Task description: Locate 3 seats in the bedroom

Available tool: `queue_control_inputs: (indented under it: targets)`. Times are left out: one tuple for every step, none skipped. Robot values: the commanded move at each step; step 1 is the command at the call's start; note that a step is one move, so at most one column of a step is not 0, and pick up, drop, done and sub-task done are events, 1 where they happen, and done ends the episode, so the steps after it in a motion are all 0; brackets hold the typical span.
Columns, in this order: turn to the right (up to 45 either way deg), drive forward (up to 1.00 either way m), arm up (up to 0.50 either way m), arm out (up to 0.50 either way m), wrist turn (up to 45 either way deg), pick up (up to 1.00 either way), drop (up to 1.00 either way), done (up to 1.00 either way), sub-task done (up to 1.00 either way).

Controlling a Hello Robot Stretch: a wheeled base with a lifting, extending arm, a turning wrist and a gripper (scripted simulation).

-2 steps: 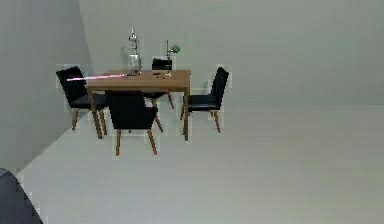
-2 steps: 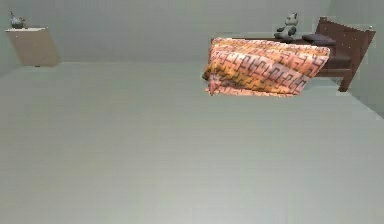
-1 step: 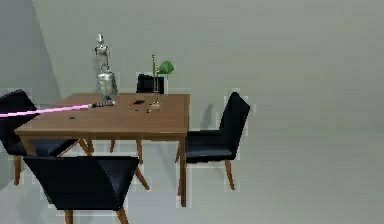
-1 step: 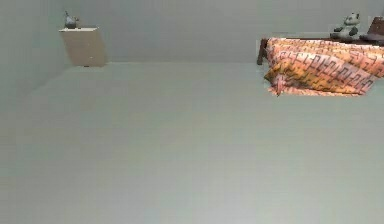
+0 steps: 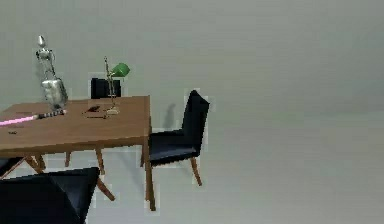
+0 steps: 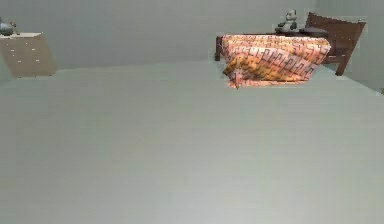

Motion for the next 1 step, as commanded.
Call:
queue_control_inputs:
  targets:
    - [0.0,0.25,0.0,0.0,0.0,0.0,0.0,0.0,0.0]
